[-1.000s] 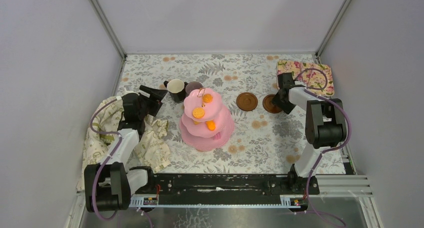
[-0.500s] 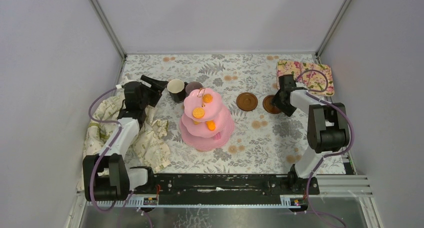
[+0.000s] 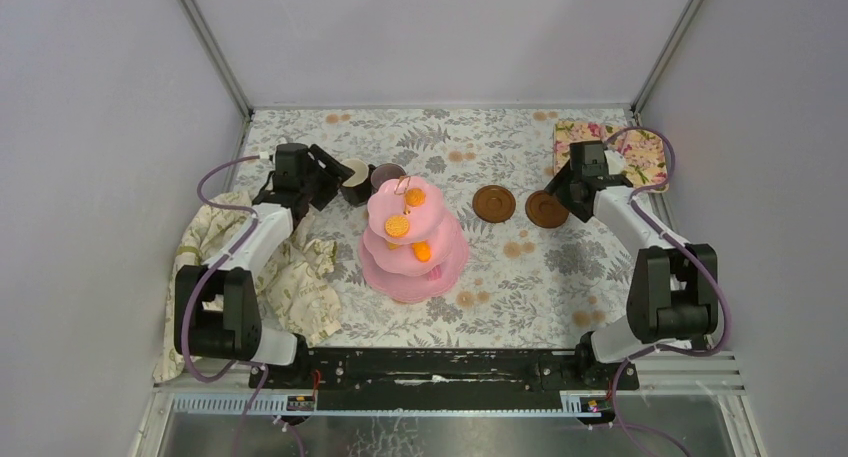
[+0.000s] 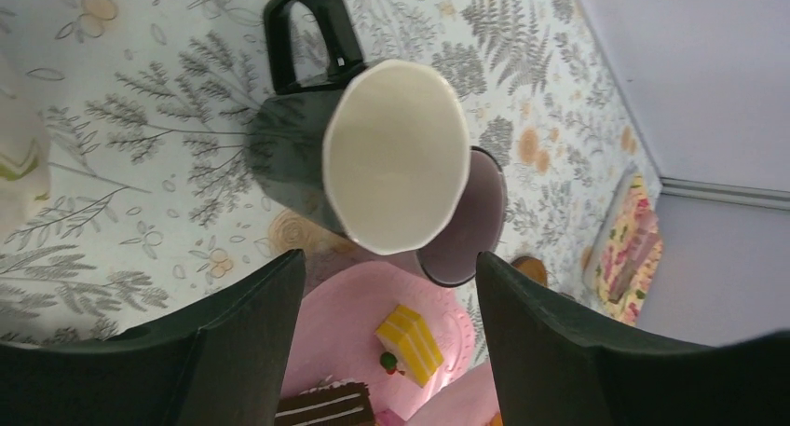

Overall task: Serve the afternoon tea
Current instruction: Move the coaster to the center of the board, then pick up the cup at the center of the board.

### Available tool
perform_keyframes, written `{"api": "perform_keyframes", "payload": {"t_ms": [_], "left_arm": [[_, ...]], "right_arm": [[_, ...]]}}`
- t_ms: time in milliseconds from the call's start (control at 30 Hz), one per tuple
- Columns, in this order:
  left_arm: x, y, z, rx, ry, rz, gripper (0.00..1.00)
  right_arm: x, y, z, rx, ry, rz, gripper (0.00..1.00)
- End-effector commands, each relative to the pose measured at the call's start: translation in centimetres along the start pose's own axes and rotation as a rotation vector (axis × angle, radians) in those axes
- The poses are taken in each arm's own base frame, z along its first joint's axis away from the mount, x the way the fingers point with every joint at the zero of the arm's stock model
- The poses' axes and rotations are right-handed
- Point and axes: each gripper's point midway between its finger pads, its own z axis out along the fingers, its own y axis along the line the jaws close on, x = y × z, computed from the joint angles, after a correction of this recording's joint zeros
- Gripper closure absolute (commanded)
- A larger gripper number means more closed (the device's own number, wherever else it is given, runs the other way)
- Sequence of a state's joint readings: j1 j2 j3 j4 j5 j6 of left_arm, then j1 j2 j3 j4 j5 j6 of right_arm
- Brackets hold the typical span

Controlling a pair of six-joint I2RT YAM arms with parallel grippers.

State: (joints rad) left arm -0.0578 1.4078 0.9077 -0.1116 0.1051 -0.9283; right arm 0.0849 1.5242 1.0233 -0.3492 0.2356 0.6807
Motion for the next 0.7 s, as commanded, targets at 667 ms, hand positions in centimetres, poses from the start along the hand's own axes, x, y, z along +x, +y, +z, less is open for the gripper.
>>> {"api": "perform_keyframes", "payload": {"t_ms": [667], "left_arm": [[0.2,2.5,4.6,-0.179,0.068,0.073,0.48]], "right_arm": [[-0.2,3.7,-3.8,-0.171,-0.038,-0.031,0.27]]}}
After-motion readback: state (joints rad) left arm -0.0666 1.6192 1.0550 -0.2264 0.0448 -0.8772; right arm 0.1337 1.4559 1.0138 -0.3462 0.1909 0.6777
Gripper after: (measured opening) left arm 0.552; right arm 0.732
